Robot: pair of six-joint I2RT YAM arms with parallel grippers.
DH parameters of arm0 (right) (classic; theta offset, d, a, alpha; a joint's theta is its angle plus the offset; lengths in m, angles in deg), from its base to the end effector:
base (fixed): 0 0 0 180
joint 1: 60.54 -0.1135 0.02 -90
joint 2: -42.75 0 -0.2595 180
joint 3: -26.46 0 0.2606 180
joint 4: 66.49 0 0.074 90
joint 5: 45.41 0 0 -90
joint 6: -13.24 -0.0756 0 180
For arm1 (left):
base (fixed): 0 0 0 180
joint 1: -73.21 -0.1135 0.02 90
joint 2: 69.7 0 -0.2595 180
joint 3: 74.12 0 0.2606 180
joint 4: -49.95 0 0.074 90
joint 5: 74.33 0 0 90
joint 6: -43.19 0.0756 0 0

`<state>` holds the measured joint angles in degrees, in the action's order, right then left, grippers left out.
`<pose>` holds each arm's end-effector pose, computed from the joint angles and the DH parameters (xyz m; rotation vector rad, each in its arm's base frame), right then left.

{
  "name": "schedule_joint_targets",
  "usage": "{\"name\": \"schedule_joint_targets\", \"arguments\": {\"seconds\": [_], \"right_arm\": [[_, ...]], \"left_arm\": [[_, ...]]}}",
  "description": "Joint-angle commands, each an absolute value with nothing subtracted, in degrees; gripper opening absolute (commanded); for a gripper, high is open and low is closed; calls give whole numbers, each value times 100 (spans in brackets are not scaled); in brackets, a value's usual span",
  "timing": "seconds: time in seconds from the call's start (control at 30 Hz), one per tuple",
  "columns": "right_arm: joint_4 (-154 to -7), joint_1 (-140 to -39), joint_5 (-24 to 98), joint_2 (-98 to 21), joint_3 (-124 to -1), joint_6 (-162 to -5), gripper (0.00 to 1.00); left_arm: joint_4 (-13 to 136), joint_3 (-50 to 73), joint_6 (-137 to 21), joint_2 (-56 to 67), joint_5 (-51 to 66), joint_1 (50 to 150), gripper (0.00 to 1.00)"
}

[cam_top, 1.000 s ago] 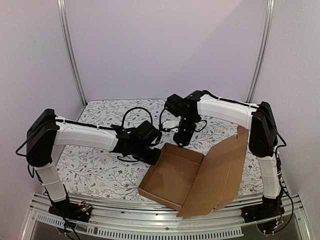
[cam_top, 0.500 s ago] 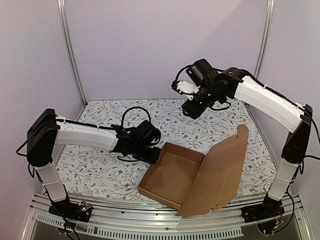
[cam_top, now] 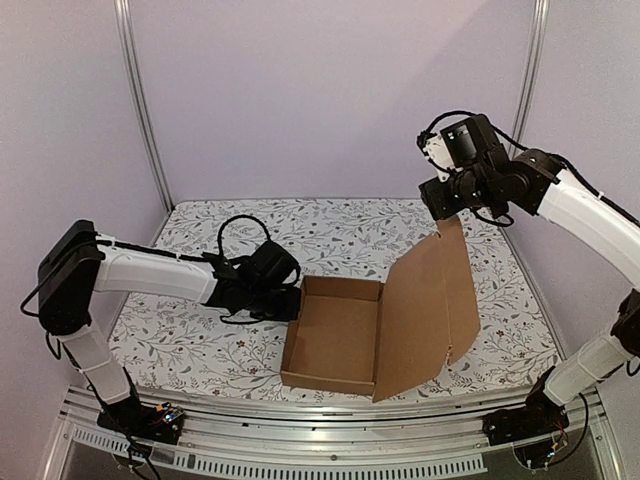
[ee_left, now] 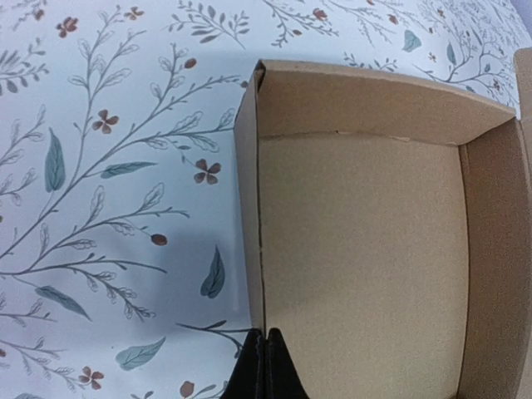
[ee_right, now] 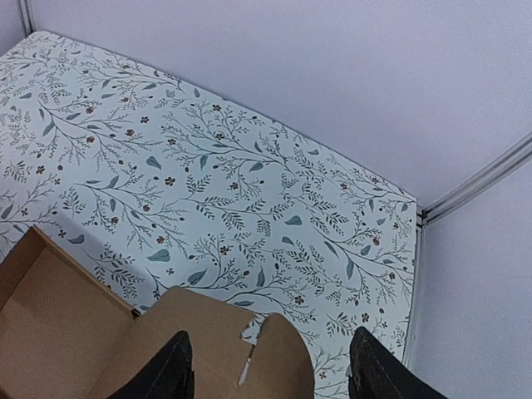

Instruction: Fold the paper box

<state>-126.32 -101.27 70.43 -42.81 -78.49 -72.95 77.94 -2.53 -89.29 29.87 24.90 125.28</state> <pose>0.2896 0.2059 0.3666 -0.6143 2.1110 -0.1561 0.2410 -0.2895 0.1240 0.1527 2.5855 -0.4403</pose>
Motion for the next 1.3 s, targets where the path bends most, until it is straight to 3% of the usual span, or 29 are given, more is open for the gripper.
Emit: {"name": "schedule_joint_targets", "arguments": {"seconds": [0.0,0.27,0.8,1.27], "right_arm": [[-11854,-10034,8017,-3623,-7165,-7611,63],[-11630,-9954,8555,-3076,-6513,-7994,66],[-11609,-9940,7883,-2480,-5091,-9626,70],[-10371,-9939,5094,-2492,-4483,-9968,65]], "left_arm": [[8075,-634,-9499,2738,2885,12348,0],[8012,-957,-10453,2373,3259,12348,0],[7452,-1324,-11752,2217,3313,12574,0],[7098,-1404,-11940,2269,3316,12806,0]]}}
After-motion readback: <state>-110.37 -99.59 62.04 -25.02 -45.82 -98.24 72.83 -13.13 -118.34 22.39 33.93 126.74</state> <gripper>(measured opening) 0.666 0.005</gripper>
